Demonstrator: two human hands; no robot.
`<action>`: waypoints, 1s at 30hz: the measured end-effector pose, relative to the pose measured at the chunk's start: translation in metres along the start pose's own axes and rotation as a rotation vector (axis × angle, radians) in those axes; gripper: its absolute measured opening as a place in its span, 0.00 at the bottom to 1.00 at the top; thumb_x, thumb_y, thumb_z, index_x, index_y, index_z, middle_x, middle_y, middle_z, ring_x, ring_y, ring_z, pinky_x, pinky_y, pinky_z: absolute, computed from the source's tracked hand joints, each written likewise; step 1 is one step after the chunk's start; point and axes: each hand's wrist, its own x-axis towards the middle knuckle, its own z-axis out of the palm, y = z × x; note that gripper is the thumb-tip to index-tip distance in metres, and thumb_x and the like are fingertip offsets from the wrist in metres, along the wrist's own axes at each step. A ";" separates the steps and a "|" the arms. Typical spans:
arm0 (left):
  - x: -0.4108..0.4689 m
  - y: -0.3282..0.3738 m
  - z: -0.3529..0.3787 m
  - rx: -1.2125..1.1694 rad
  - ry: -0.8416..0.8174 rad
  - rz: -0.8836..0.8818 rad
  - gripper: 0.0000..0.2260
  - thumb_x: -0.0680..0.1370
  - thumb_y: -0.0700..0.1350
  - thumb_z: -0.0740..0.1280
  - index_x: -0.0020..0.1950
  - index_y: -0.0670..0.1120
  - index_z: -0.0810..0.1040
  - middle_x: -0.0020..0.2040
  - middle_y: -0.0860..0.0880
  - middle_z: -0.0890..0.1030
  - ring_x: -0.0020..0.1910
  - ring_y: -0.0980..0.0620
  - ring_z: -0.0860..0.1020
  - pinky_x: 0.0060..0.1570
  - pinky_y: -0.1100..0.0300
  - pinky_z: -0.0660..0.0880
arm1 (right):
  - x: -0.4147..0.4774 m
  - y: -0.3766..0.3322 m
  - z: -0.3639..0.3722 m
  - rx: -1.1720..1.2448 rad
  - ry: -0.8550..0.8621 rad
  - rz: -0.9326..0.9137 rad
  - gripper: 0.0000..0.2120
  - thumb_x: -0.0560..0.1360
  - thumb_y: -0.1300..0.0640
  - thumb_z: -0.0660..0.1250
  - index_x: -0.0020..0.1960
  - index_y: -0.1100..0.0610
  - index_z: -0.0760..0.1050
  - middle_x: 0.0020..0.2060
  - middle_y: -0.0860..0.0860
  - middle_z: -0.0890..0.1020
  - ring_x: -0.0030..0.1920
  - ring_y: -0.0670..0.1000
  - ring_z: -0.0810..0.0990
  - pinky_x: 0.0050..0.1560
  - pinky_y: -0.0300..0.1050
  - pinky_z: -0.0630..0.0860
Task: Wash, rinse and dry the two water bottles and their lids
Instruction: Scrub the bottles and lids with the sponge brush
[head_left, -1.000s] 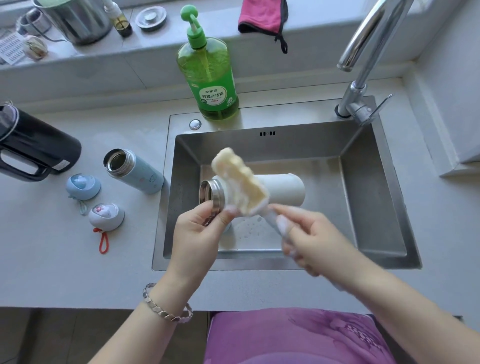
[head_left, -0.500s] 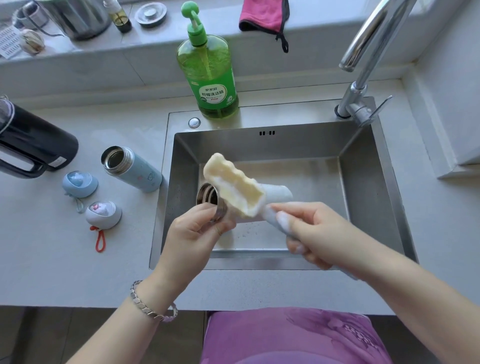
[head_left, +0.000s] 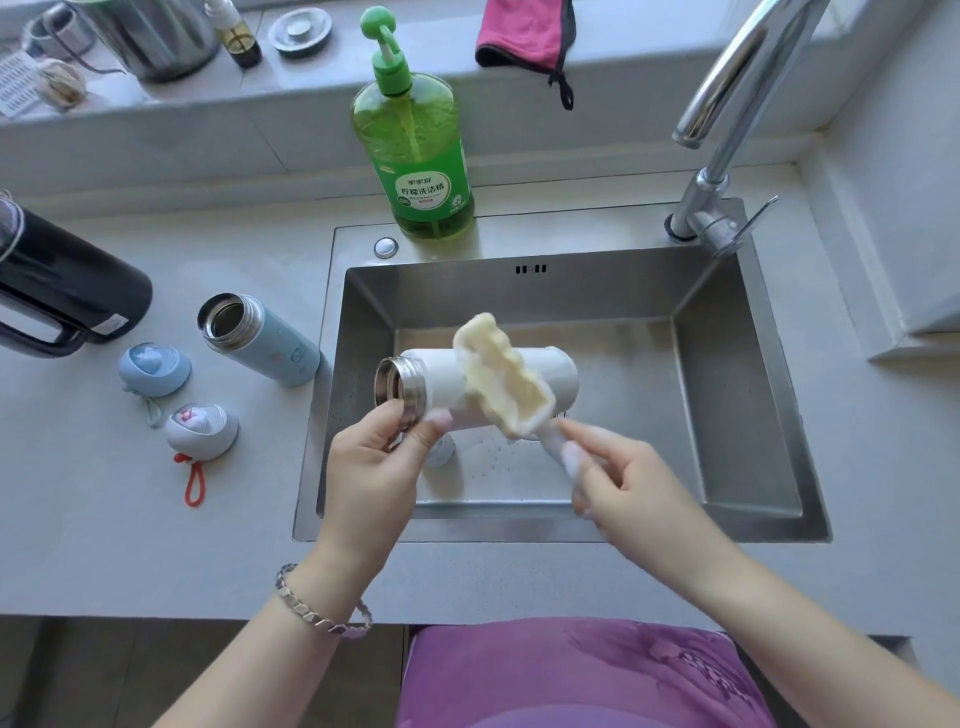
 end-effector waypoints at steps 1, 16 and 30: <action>0.002 -0.002 -0.001 -0.030 0.008 -0.009 0.12 0.70 0.50 0.73 0.41 0.40 0.80 0.38 0.44 0.76 0.40 0.50 0.72 0.44 0.52 0.69 | 0.001 0.002 -0.001 0.002 0.018 -0.013 0.15 0.80 0.59 0.56 0.62 0.45 0.71 0.26 0.48 0.67 0.20 0.41 0.63 0.23 0.31 0.60; 0.003 0.009 0.002 0.005 -0.047 -0.019 0.06 0.70 0.48 0.73 0.36 0.47 0.81 0.39 0.44 0.78 0.41 0.48 0.74 0.46 0.51 0.72 | 0.020 0.010 -0.017 0.188 0.137 0.108 0.12 0.80 0.56 0.56 0.61 0.47 0.70 0.29 0.52 0.73 0.17 0.42 0.60 0.17 0.32 0.57; 0.018 0.030 -0.013 0.049 -0.319 -0.239 0.11 0.68 0.45 0.75 0.48 0.45 0.84 0.47 0.42 0.84 0.50 0.44 0.81 0.52 0.54 0.79 | 0.042 0.014 -0.041 0.530 0.008 0.247 0.21 0.63 0.43 0.71 0.52 0.51 0.73 0.30 0.48 0.69 0.22 0.44 0.54 0.21 0.34 0.52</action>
